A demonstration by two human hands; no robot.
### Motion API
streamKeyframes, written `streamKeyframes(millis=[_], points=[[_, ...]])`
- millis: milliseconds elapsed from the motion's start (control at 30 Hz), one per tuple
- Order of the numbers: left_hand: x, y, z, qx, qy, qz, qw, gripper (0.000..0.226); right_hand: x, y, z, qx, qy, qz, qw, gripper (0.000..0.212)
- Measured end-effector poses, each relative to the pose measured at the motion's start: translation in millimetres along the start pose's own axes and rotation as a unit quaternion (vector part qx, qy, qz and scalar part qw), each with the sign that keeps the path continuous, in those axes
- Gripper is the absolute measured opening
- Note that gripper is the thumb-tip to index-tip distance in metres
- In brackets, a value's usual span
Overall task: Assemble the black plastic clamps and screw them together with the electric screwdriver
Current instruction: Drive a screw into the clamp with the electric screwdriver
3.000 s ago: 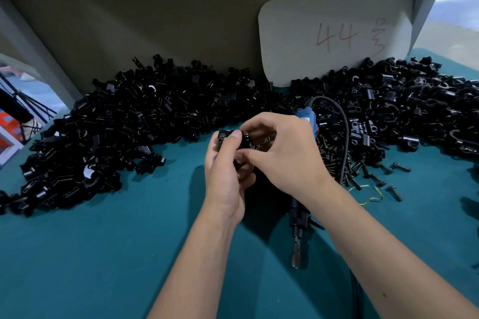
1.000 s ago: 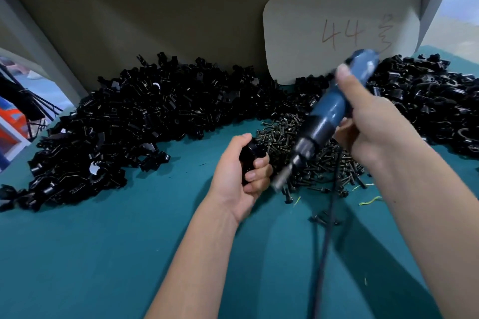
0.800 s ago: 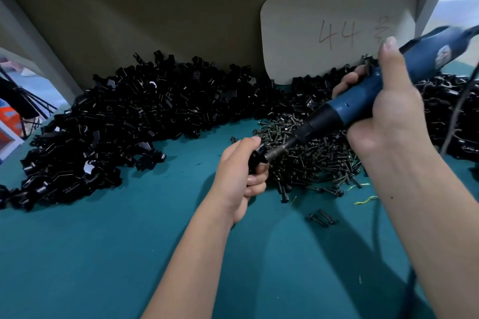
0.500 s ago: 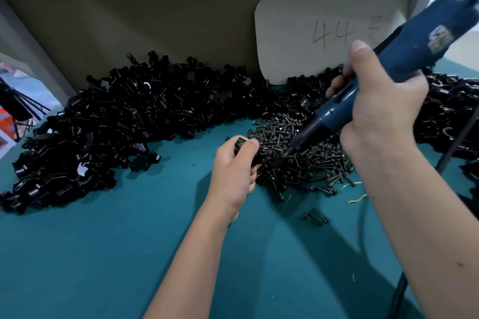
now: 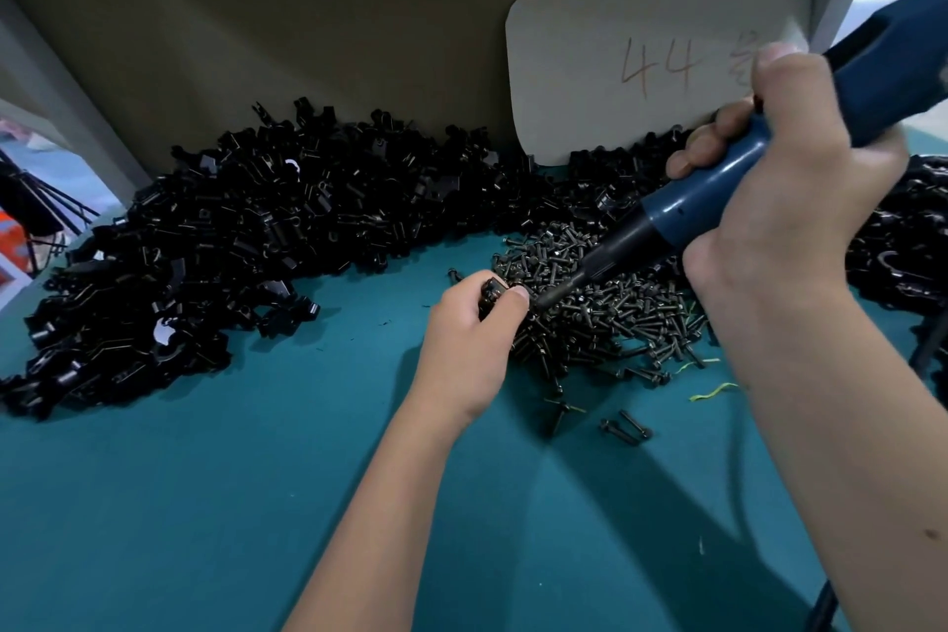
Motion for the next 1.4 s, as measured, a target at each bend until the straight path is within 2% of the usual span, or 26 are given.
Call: streamKeyframes(millis=[133, 367, 833, 1167, 1267, 1400], points=[[-0.1, -0.3, -0.3, 0.001, -0.001, -0.012, 1.0, 0.034, 0.5, -1.0, 2.8, 0.009, 0.001, 0.001, 1.0, 0.028], [1.5, -1.3, -1.1, 0.001, 0.003, -0.031, 1.0, 0.039, 2.6, -0.5, 2.3, 0.0, -0.014, -0.019, 1.0, 0.021], [2.8, -0.1, -2.4, -0.005, -0.012, -0.034, 0.999, 0.036, 4.8, -1.6, 2.9, -0.003, -0.006, -0.032, 0.999, 0.022], [3.2, 0.5, -3.8, -0.005, 0.008, -0.02, 1.0, 0.036, 1.6, -0.9, 9.1, 0.011, 0.008, -0.039, 0.999, 0.019], [3.1, 1.2, -5.6, -0.018, 0.012, -0.028, 0.999, 0.03, 4.6, -1.5, 7.9, 0.012, 0.017, -0.062, 0.998, 0.021], [-0.2, 0.7, -7.9, -0.025, 0.01, 0.008, 1.0, 0.04, 11.0, -4.0, 7.2, -0.003, 0.012, -0.079, 0.997, 0.021]])
Point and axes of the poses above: each hand's wrist, its own y-axis towards the middle knuckle, its own x-axis out of the palm, z = x × y, the point moved 5 cm from there along y, towards the middle knuckle, and after that the axes turned 1 degree about y, right-handed, at the moved point
